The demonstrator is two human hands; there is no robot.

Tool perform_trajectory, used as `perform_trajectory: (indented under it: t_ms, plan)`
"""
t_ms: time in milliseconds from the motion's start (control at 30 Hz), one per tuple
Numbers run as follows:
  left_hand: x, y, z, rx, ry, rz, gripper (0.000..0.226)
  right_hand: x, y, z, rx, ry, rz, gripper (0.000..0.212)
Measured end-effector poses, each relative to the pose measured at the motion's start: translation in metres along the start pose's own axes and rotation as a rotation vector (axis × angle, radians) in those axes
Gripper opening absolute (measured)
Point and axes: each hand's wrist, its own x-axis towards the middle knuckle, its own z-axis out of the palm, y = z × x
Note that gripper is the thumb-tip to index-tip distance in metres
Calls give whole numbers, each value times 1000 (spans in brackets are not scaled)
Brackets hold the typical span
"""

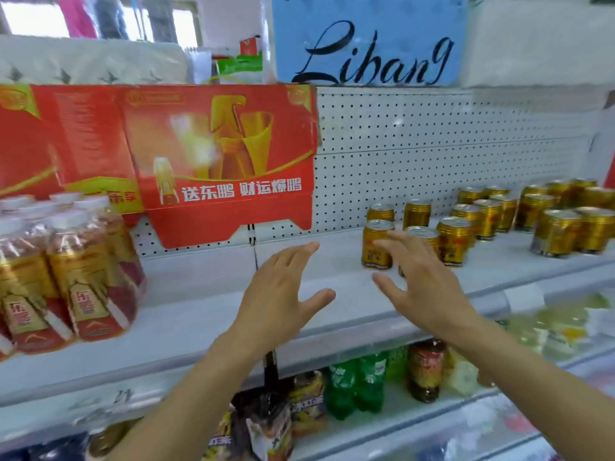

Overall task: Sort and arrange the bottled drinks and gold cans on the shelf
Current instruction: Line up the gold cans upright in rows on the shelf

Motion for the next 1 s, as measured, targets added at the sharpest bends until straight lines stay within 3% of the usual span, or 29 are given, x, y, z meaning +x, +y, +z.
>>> perform_trajectory:
  t_ms: [167,267,500,600,800,1000]
  plan:
    - [69,13,22,-249,-161,-91,74,33,60,-29,83,-55,187,50]
    - [116,16,42,-378,-197,-144,74,53,82,-38,72,-179,238,56]
    - [201,8,89,-482,-409,-142,89,85,124,-30,106,-582,232,76]
    - [218,-1,98,-521,-514,-110,83,92,135,-23,198,-621,222,77]
    - [220,-22,93,-493,-425,-118,60,110,140,-2,272,-530,99,69]
    - [190,-61,58,-392,-245,-314,66,145,125,33,405,-464,-4,69]
